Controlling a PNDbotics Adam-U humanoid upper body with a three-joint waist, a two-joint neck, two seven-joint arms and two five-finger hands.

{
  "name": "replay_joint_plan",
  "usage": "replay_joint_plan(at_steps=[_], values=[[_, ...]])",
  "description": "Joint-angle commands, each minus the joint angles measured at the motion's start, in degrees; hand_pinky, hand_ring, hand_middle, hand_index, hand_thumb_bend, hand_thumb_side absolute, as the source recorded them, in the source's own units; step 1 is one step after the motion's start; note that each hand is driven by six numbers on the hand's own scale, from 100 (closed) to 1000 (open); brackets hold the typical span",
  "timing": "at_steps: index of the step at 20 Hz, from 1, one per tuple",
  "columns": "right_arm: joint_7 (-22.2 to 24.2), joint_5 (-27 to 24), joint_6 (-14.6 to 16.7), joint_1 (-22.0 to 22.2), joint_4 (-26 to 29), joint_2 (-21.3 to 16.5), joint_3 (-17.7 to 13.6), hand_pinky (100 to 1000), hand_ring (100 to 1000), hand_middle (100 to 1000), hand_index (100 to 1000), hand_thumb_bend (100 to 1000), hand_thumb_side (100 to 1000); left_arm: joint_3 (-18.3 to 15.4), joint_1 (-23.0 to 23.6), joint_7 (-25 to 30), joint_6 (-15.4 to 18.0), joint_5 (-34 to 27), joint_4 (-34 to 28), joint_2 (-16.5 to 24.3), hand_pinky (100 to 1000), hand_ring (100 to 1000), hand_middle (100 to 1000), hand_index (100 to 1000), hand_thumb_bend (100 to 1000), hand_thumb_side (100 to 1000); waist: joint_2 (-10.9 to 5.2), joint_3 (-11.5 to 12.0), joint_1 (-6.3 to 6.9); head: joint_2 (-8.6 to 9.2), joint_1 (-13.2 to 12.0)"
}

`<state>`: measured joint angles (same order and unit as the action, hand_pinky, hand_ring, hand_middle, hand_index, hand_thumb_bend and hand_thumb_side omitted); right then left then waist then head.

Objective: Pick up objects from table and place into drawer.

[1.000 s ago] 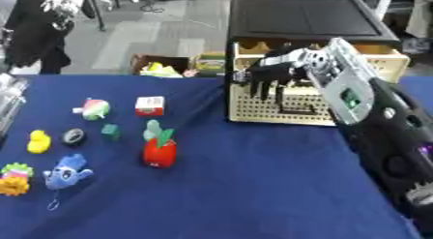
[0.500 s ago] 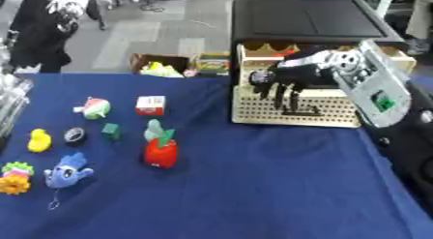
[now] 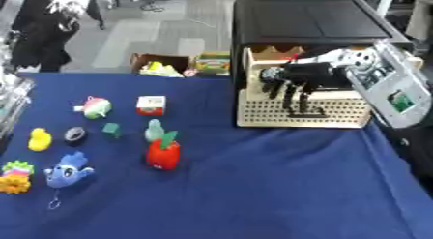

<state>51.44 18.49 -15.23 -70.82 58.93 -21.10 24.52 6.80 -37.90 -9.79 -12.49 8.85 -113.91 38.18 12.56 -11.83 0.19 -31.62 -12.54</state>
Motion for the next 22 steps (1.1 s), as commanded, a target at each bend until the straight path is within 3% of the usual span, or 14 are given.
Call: replay_joint_plan(at_steps=[1, 8, 13, 22], values=[[0.5, -1.1, -1.6, -0.3, 0.4, -3.0, -0.5, 499, 677, 768, 864, 100, 1000, -1.1, -0.5, -0.2, 0.0, -0.1, -0.7, 1.4, 422, 677, 675, 891, 100, 741, -1.21, -0.2, 0.04, -0.21, 0.0], [0.5, -6.1, -2.8, 0.8, 2.3, -3.4, 2.1, 445, 630, 743, 860, 100, 998, -1.1, -0.5, -0.1, -0.1, -0.2, -0.7, 1.4, 423, 677, 675, 891, 100, 744, -1.24, -0.5, -0.23, -0.28, -0.1], [0.5, -10.0, -4.1, 1.9, 3.2, -3.8, 2.9, 413, 601, 717, 854, 100, 941, -1.2, -0.3, -0.2, -0.2, -0.3, -0.7, 1.6, 424, 677, 675, 891, 100, 745, -1.34, -0.9, -0.35, -0.66, -0.6], [0.5, -17.8, -7.9, 5.0, 9.7, -7.9, 4.7, 400, 588, 710, 847, 100, 886, -1.3, -0.2, -0.5, -0.1, -0.5, -0.7, 1.9, 426, 678, 675, 890, 100, 740, -1.56, -1.9, -0.27, -1.26, -1.8]])
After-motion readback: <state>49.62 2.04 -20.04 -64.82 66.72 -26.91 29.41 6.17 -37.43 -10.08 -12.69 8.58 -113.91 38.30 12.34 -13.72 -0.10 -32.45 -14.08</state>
